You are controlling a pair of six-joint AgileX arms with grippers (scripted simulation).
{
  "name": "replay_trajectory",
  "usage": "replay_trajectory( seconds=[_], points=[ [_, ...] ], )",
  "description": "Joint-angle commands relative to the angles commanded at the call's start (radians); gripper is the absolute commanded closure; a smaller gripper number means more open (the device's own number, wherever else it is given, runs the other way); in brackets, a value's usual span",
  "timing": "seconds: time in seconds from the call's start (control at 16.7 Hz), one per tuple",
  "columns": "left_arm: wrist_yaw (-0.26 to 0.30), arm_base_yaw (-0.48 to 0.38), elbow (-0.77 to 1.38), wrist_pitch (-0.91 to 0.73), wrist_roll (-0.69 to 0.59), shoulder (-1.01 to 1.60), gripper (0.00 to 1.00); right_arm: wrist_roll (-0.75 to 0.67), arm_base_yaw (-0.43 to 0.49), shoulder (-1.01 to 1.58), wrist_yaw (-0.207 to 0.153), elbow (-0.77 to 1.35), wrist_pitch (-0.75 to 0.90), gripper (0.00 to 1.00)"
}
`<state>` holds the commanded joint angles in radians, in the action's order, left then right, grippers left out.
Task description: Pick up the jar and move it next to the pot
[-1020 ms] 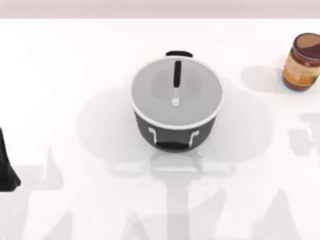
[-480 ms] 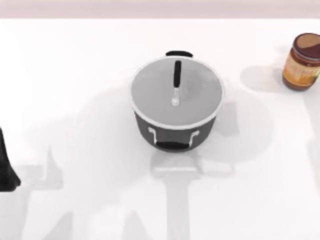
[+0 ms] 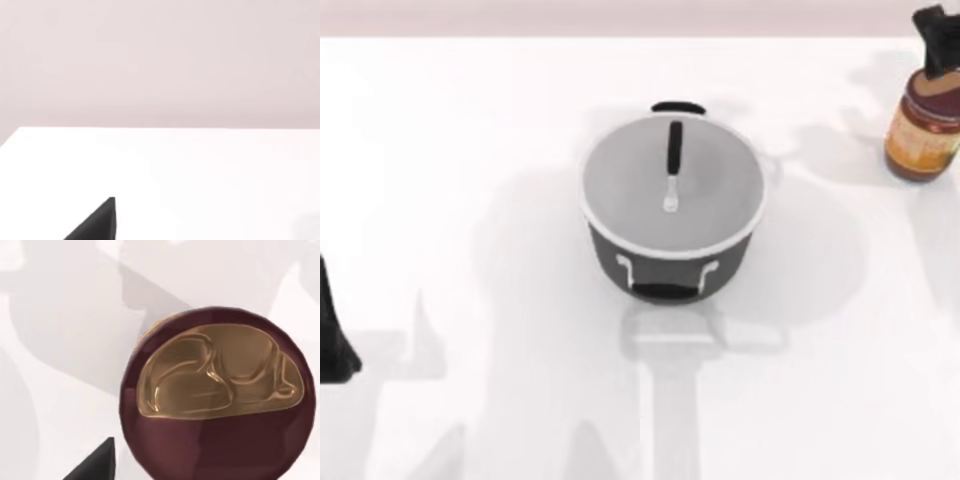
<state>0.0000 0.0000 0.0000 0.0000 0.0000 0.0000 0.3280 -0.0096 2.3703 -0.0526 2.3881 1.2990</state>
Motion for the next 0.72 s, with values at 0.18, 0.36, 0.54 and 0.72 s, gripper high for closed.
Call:
replay_trajectory(
  seconds=[0.18,0.36,0.54,0.72],
  points=[
    [0.000,0.000,0.000,0.000,0.000,0.000,0.00,0.025,0.011,0.115,-0.010,0.089,0.058,0.00],
    [0.000,0.000,0.000,0.000,0.000,0.000,0.00,0.030,0.014,0.139,-0.012,0.106,0.070,0.00],
    [0.000,0.000,0.000,0.000,0.000,0.000,0.00,0.030,0.014,0.139,-0.012,0.106,0.070,0.00],
    [0.000,0.000,0.000,0.000,0.000,0.000,0.00,0.030,0.011,0.141,-0.012,0.090,0.052,0.00]
  ],
)
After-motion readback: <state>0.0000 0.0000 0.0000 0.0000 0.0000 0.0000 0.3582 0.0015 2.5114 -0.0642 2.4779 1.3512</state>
